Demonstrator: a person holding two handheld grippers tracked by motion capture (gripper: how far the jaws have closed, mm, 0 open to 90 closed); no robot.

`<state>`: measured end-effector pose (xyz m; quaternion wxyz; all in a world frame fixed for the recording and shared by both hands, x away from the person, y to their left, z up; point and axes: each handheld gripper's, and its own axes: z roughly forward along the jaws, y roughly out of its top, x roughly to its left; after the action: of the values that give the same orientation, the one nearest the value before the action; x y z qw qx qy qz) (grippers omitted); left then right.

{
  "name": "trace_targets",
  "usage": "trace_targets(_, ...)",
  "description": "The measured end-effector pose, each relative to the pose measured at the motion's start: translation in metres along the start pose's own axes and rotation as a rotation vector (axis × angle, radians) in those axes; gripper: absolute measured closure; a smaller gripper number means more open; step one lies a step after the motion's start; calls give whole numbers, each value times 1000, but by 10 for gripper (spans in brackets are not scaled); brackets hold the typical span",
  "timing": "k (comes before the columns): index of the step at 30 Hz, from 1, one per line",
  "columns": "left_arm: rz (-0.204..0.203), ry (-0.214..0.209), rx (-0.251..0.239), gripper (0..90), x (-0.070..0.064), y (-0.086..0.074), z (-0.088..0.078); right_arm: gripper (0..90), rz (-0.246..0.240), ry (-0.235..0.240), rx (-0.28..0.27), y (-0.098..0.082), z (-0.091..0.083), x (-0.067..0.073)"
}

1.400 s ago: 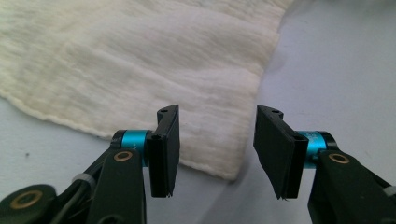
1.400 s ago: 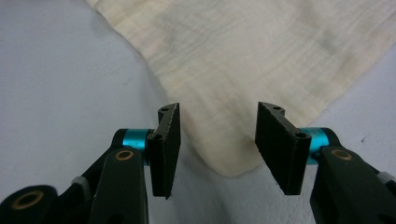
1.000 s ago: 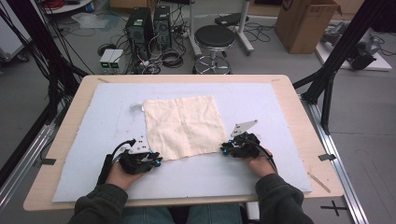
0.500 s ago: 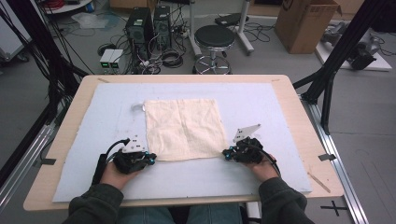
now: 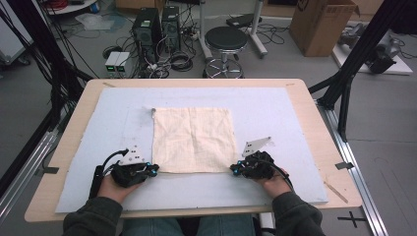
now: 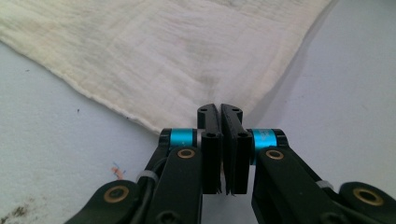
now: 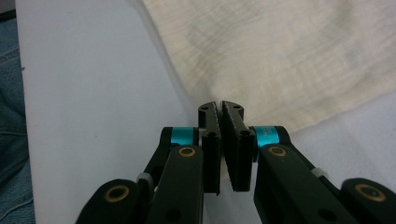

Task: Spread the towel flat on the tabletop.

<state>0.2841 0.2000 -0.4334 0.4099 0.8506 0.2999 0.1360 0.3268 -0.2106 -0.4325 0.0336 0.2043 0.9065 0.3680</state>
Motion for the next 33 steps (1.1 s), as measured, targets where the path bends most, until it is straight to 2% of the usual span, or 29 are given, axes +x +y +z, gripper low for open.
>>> trace_targets(9, -8, 5, -6, 862, -1, -8, -6, 860, -10, 4, -7, 2, 2, 7)
trace_targets(22, -13, 0, -21, 859, -5, -12, -9, 854, -6, 17, -21, 0, 1, 12)
trace_targets(25, -14, -10, -26, 842, -5, -12, -10, 761, -1, 15, -27, 0, 2, 12)
trace_targets(27, -19, -24, -41, 763, -6, -11, -13, 695, 8, 22, -57, 0, 0, 12)
trace_targets(31, -22, -40, -49, 693, -6, -11, -15, 626, 32, 17, -109, 1, -5, 11)
trace_targets(33, -32, -40, -62, 678, -6, -10, -17, 610, 35, 18, -114, 1, -6, 10)
